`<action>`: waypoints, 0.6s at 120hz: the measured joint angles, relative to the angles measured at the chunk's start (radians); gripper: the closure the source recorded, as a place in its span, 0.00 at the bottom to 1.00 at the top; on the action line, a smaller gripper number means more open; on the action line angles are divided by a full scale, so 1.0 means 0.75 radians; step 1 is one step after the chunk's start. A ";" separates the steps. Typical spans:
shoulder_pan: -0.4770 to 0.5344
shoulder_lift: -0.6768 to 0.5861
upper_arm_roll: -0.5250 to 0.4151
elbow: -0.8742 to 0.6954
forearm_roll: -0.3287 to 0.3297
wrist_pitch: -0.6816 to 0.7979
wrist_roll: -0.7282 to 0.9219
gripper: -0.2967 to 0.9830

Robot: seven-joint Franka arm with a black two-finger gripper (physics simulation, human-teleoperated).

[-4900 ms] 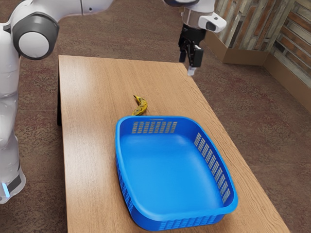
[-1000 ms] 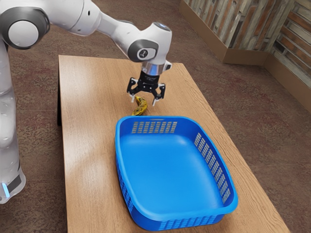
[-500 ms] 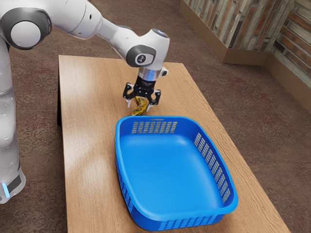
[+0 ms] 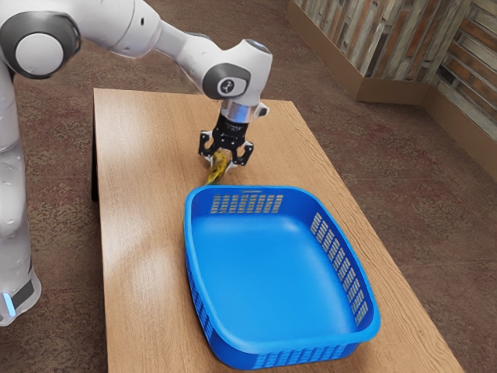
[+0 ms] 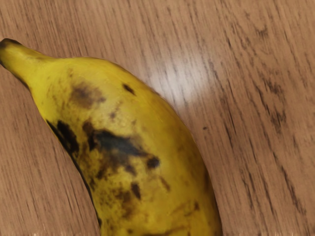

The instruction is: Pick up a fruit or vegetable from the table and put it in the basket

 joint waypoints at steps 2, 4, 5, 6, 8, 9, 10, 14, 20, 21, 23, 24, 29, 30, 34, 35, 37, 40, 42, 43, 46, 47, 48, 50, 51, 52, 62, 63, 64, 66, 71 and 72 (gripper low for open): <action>0.001 -0.003 -0.001 0.012 0.000 -0.007 0.001 0.65; 0.002 -0.005 -0.002 0.024 0.001 -0.014 0.002 0.65; 0.003 -0.006 -0.003 0.031 0.001 -0.018 0.003 0.65; 0.003 -0.008 -0.004 0.042 0.001 -0.023 0.003 0.65; 0.006 -0.011 -0.006 0.063 0.001 -0.033 0.004 0.65; 0.007 -0.013 -0.008 0.072 0.001 -0.038 0.005 0.64; 0.010 -0.014 -0.011 0.084 0.001 -0.043 0.005 0.64; 0.022 -0.021 -0.027 0.126 0.001 -0.066 0.007 0.64; 0.041 -0.033 -0.058 0.187 0.001 -0.102 0.009 0.64; 0.044 -0.035 -0.064 0.197 0.001 -0.108 0.009 0.64; 0.047 -0.039 -0.076 0.217 0.001 -0.121 0.009 0.64; 0.049 -0.041 -0.083 0.227 0.001 -0.127 0.009 0.64; 0.041 -0.051 -0.108 0.273 0.000 -0.160 0.009 0.64; 0.038 -0.053 -0.112 0.282 0.000 -0.167 0.009 0.64; 0.022 -0.061 -0.130 0.319 -0.001 -0.192 0.009 0.64; 0.018 -0.063 -0.134 0.328 -0.001 -0.199 0.009 0.64; 0.009 -0.066 -0.143 0.344 -0.002 -0.211 0.010 0.64; -0.003 -0.070 -0.157 0.368 -0.003 -0.228 0.010 0.64; -0.010 -0.072 -0.166 0.382 -0.004 -0.238 0.010 0.64; -0.013 -0.072 -0.170 0.388 -0.004 -0.244 0.010 0.64; -0.019 -0.075 -0.185 0.410 -0.005 -0.259 0.010 0.64; -0.019 -0.075 -0.191 0.416 -0.006 -0.263 0.010 0.64; -0.020 -0.076 -0.197 0.423 -0.006 -0.268 0.010 0.64; -0.020 -0.077 -0.208 0.434 -0.007 -0.276 0.010 0.64; -0.021 -0.078 -0.213 0.438 -0.007 -0.280 0.010 0.64; -0.021 -0.078 -0.218 0.443 -0.009 -0.284 0.010 0.64; -0.013 -0.080 -0.277 0.472 -0.023 -0.314 0.010 0.64; -0.012 -0.081 -0.284 0.474 -0.024 -0.317 0.010 0.64; -0.011 -0.081 -0.291 0.475 -0.025 -0.319 0.010 0.64; -0.010 -0.081 -0.304 0.478 -0.027 -0.323 0.011 0.64; -0.013 -0.081 -0.333 0.482 -0.030 -0.332 0.011 0.64; -0.013 -0.081 -0.339 0.483 -0.031 -0.334 0.011 0.64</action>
